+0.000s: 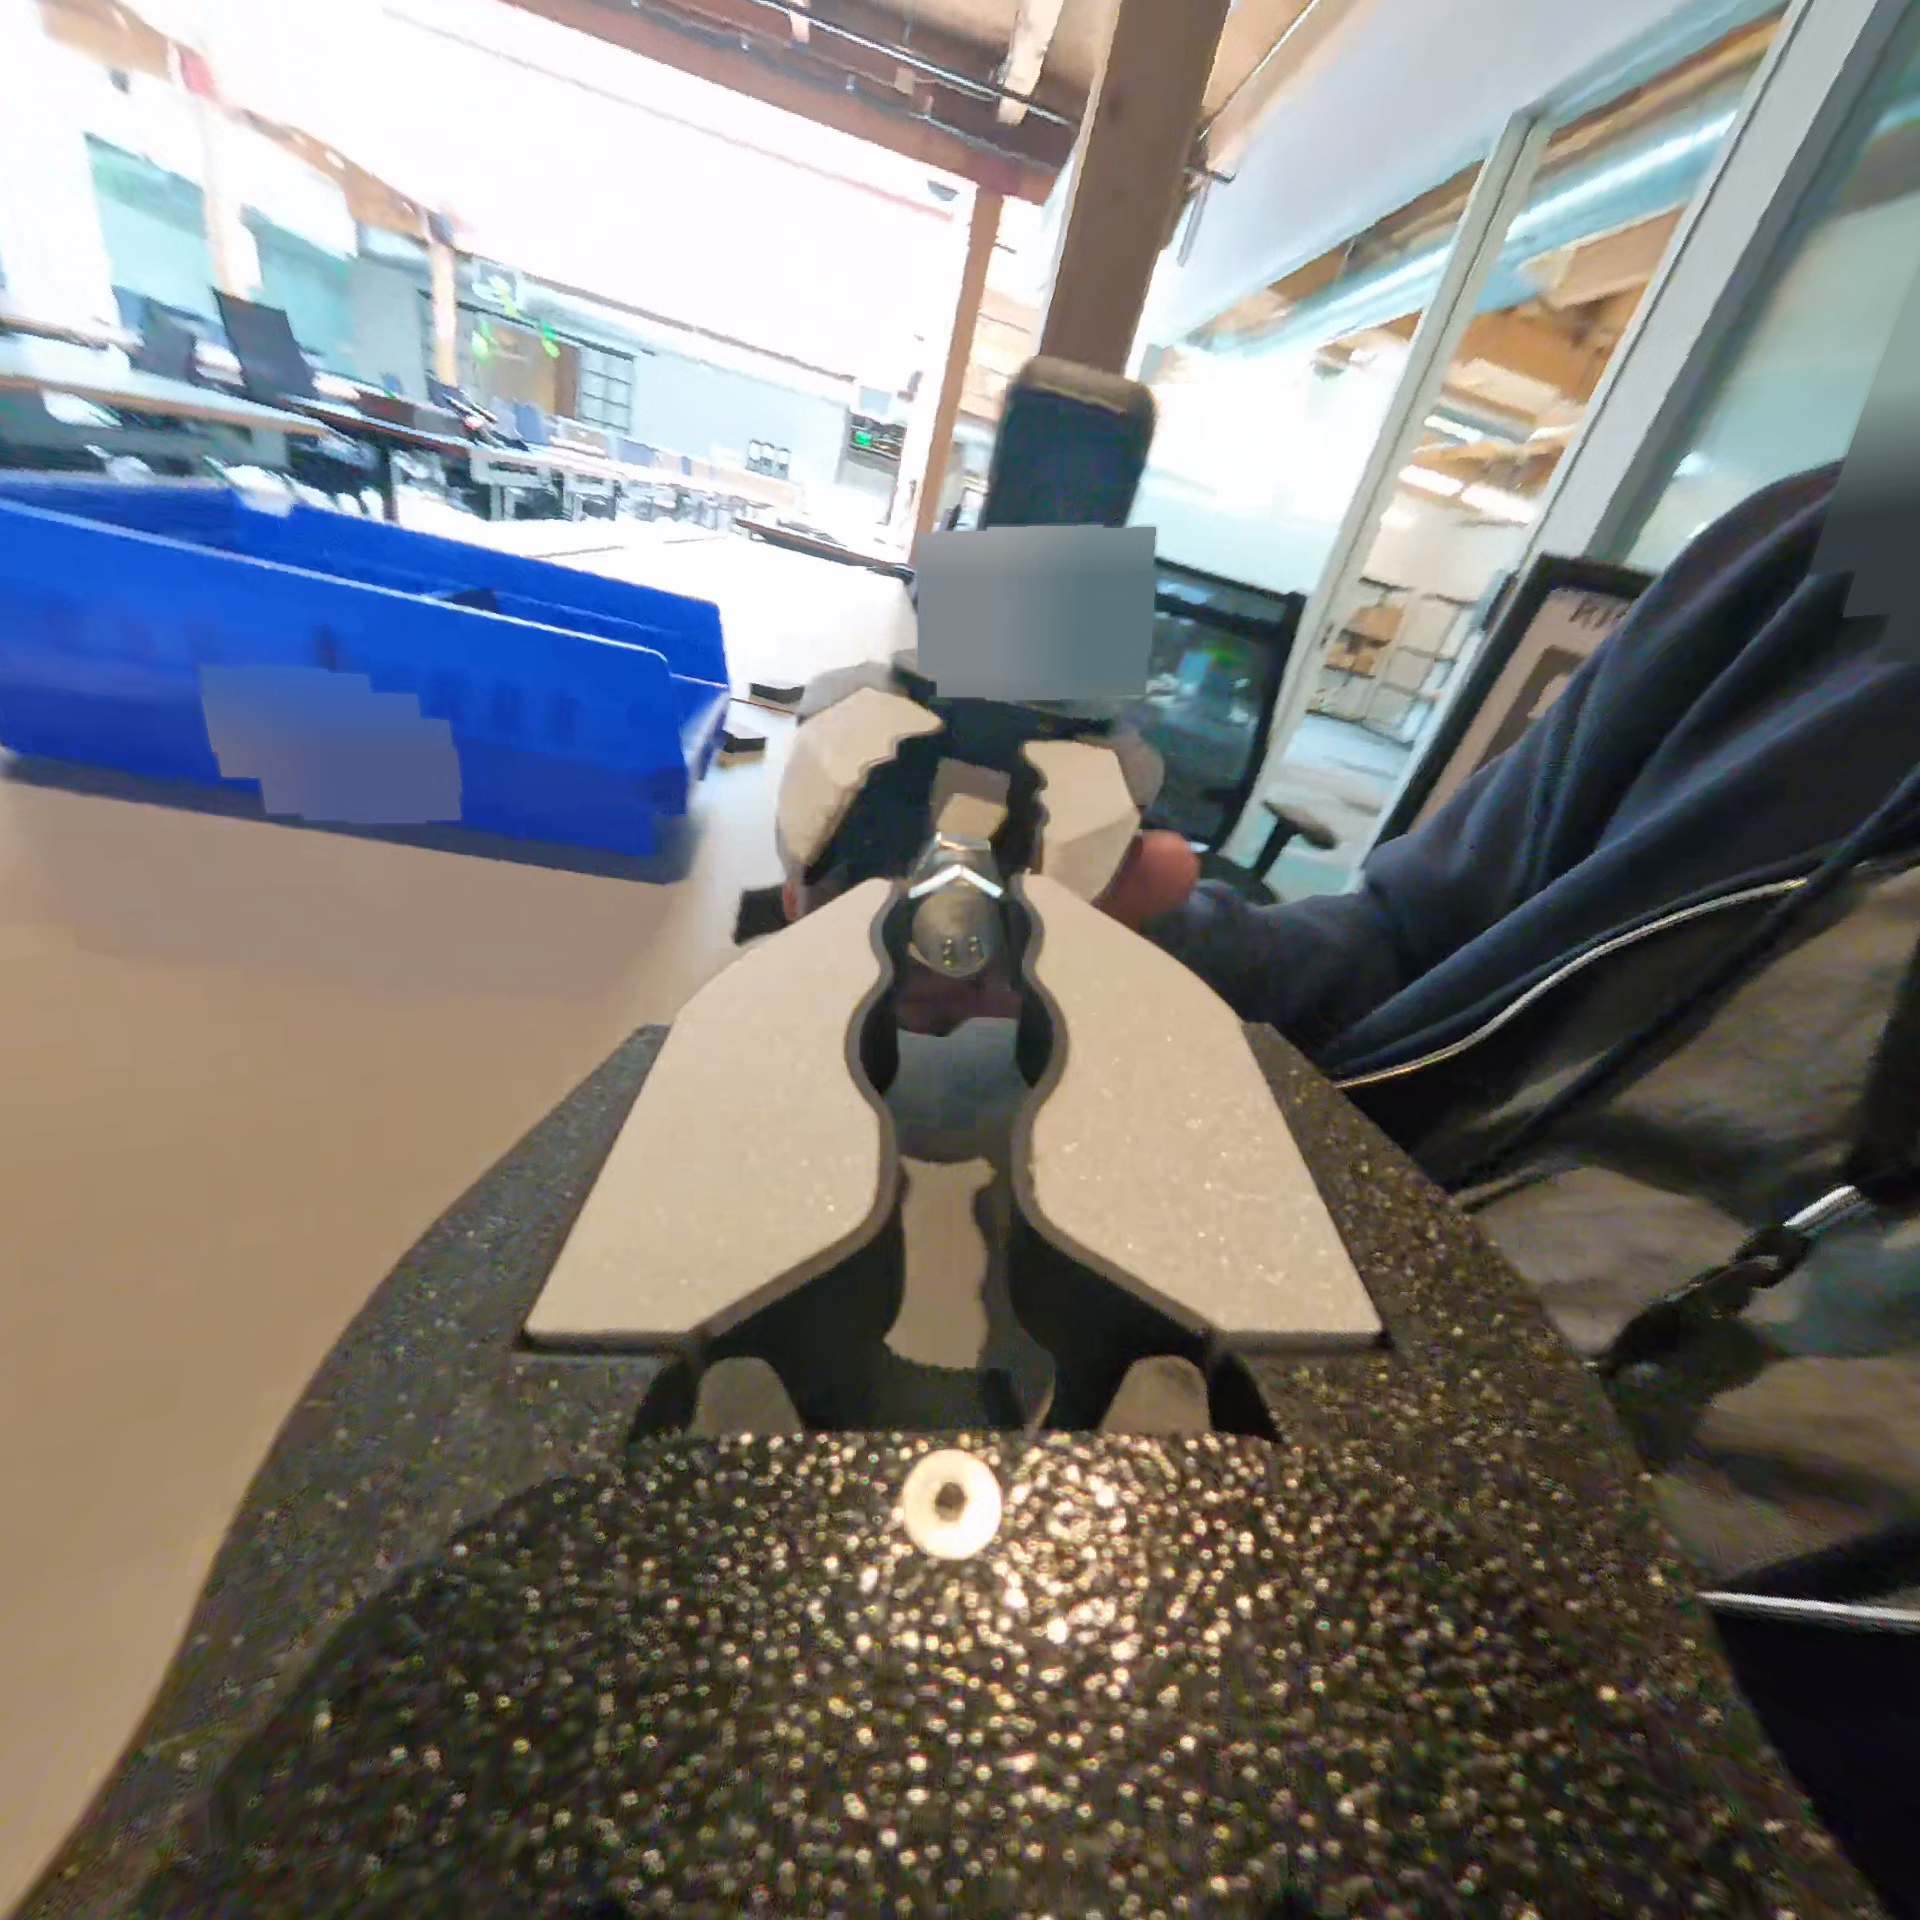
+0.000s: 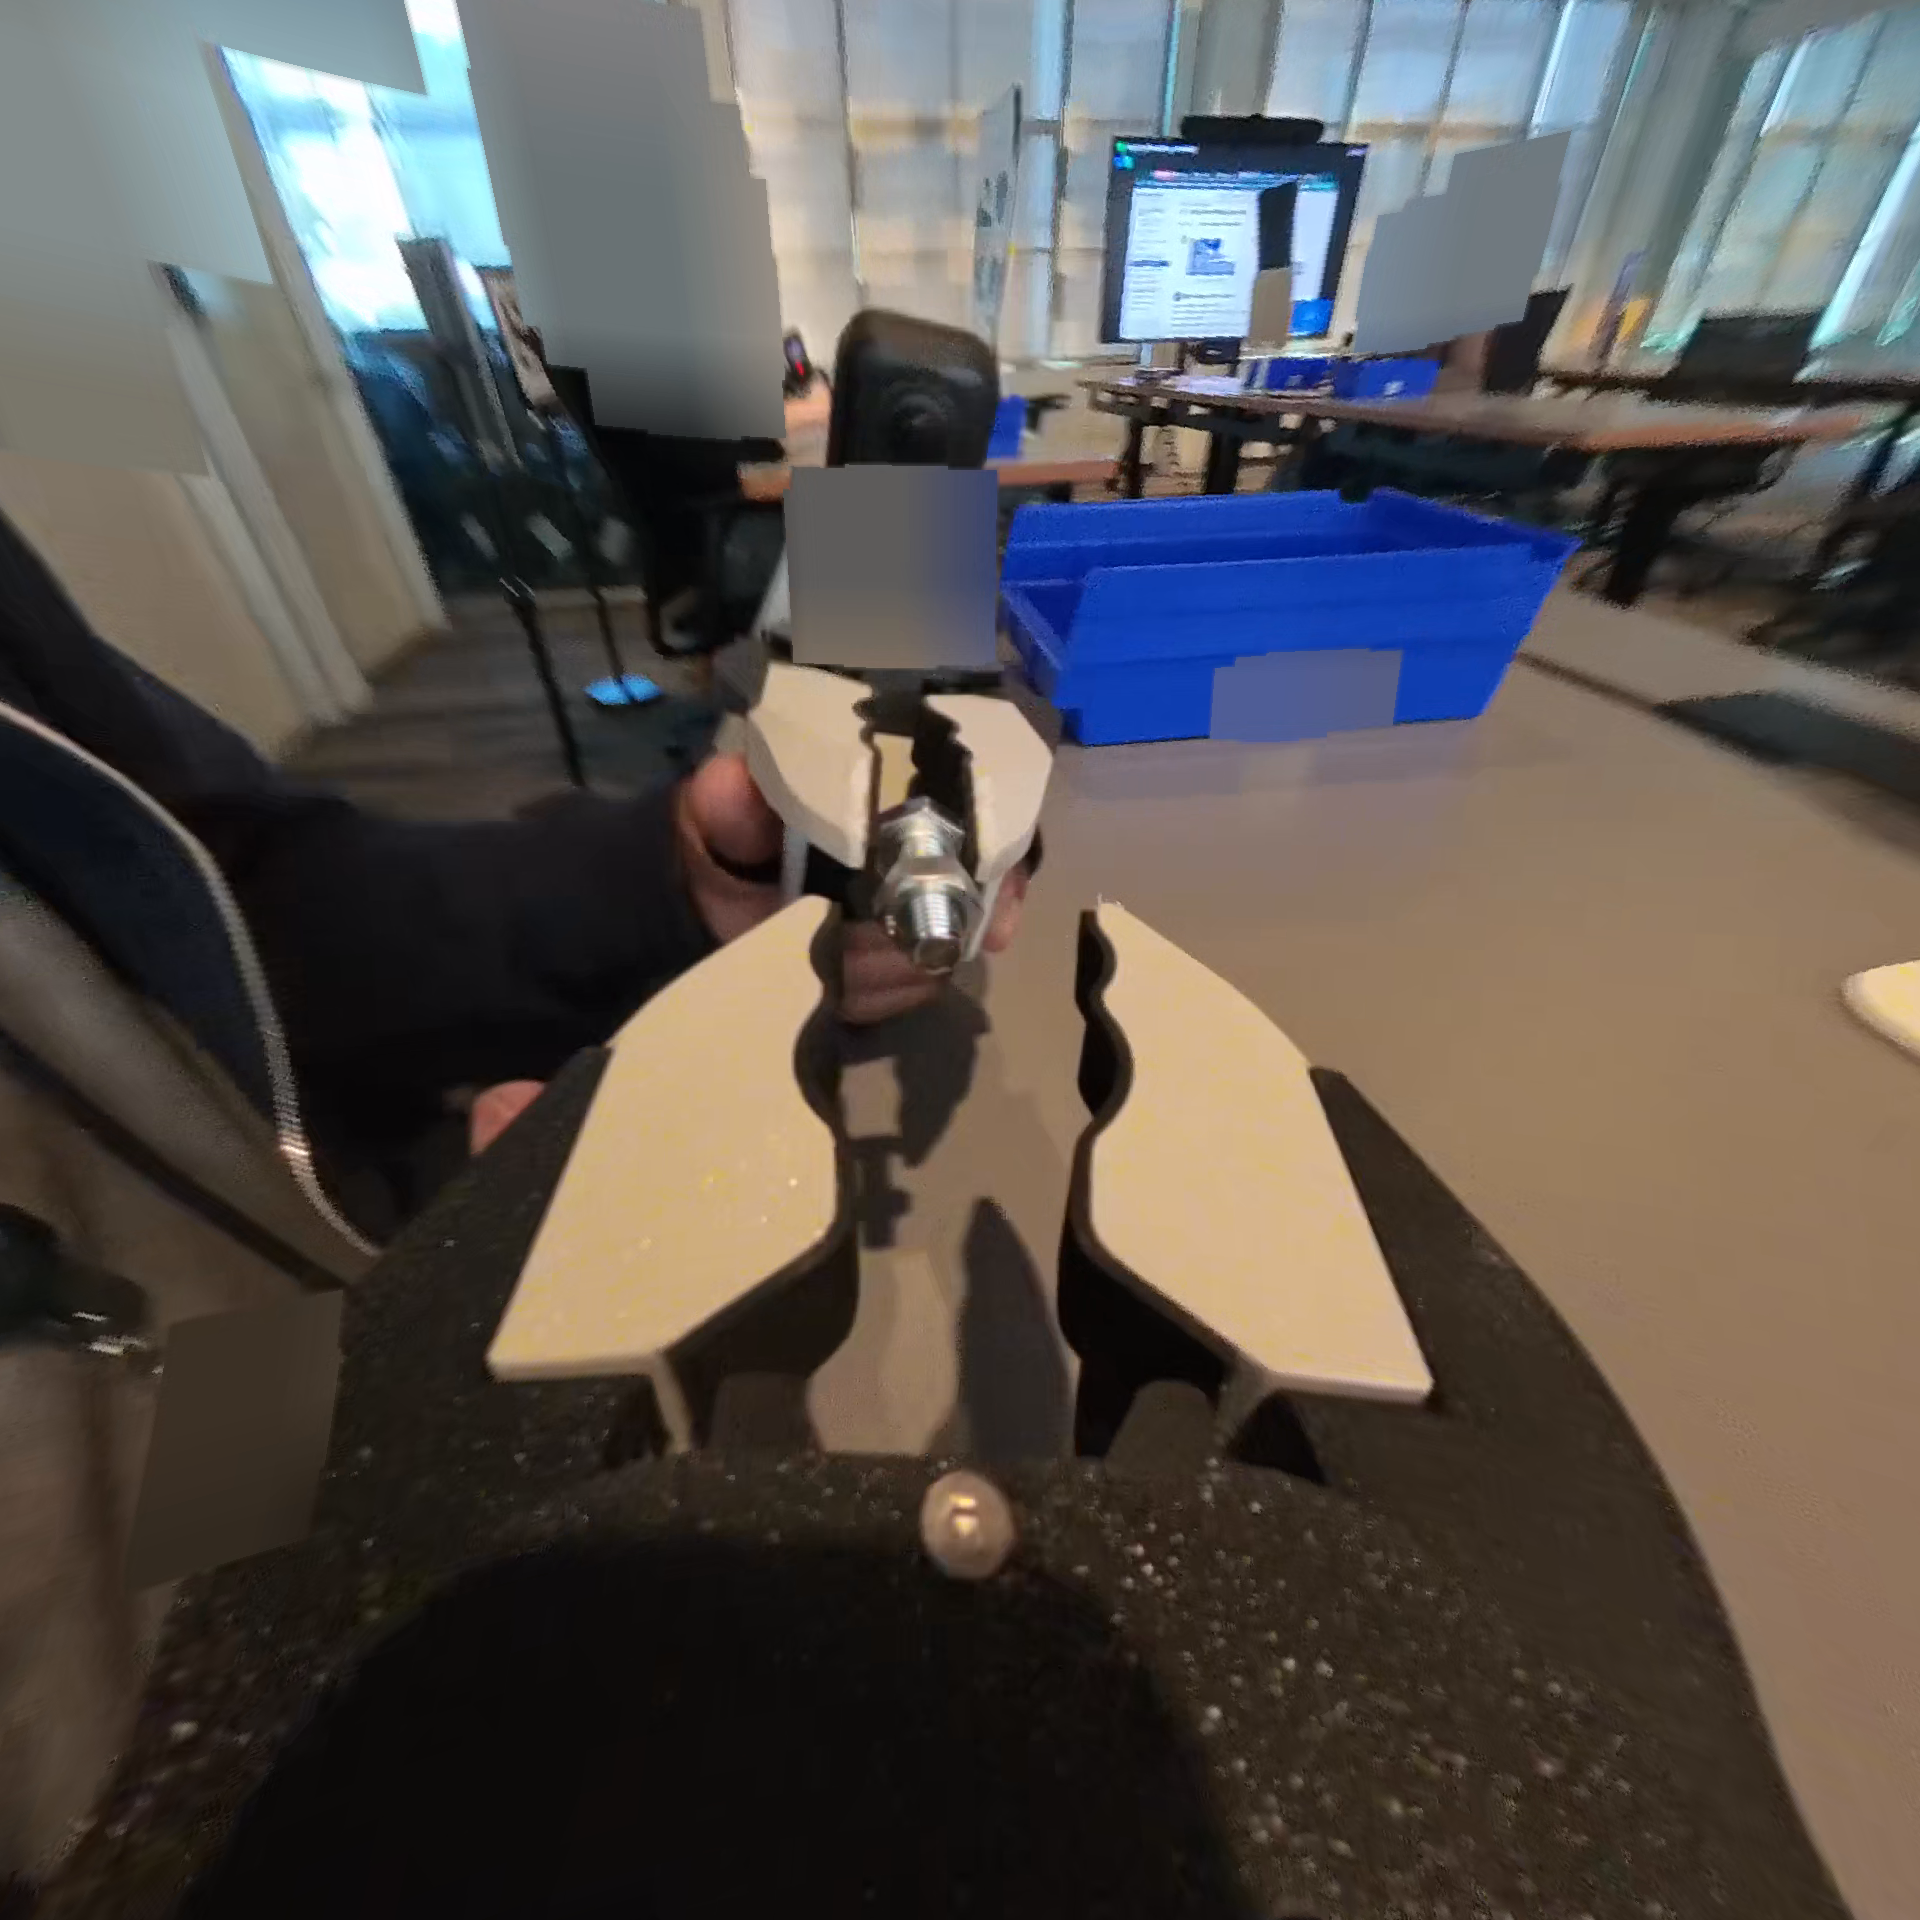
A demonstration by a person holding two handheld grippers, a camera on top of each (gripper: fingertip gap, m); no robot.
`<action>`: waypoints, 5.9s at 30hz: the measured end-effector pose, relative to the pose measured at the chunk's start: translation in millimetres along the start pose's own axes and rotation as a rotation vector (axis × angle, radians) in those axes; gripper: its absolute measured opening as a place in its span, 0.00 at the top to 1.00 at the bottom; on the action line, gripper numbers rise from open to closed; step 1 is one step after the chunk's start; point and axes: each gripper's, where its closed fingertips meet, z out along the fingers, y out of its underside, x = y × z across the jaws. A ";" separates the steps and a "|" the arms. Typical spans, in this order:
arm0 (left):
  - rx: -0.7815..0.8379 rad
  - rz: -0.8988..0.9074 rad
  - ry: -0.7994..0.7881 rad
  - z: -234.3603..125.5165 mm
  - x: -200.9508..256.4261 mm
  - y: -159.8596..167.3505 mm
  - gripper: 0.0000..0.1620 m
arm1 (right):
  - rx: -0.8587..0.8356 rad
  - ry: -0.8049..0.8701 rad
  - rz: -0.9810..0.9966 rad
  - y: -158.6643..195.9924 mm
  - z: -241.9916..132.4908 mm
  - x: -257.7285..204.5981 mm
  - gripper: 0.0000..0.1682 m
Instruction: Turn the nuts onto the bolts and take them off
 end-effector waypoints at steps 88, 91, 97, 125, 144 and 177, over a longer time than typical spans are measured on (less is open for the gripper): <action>0.007 0.196 -0.038 -2.2 7.0 -5.3 0.89 | 0.105 -0.053 0.082 -14.1 -6.8 -3.7 0.77; 0.010 0.264 -0.066 -2.1 7.5 -7.1 0.89 | 0.125 -0.102 0.165 -15.8 -7.8 -4.6 0.80; 0.002 0.312 -0.070 -0.8 10.2 -6.7 0.89 | 0.078 -0.157 0.173 -10.0 -0.8 -14.3 0.88; 0.003 0.387 -0.103 0.2 11.4 -10.9 0.89 | 0.138 -0.230 0.310 -16.9 -1.6 -16.0 0.87; 0.033 0.042 0.016 -2.6 5.4 -6.6 0.89 | 0.082 -0.059 0.082 -12.0 -3.2 -6.5 0.77; -0.004 0.309 -0.083 -2.6 5.8 -6.0 0.89 | 0.094 -0.151 0.259 -9.7 -2.0 -7.4 0.83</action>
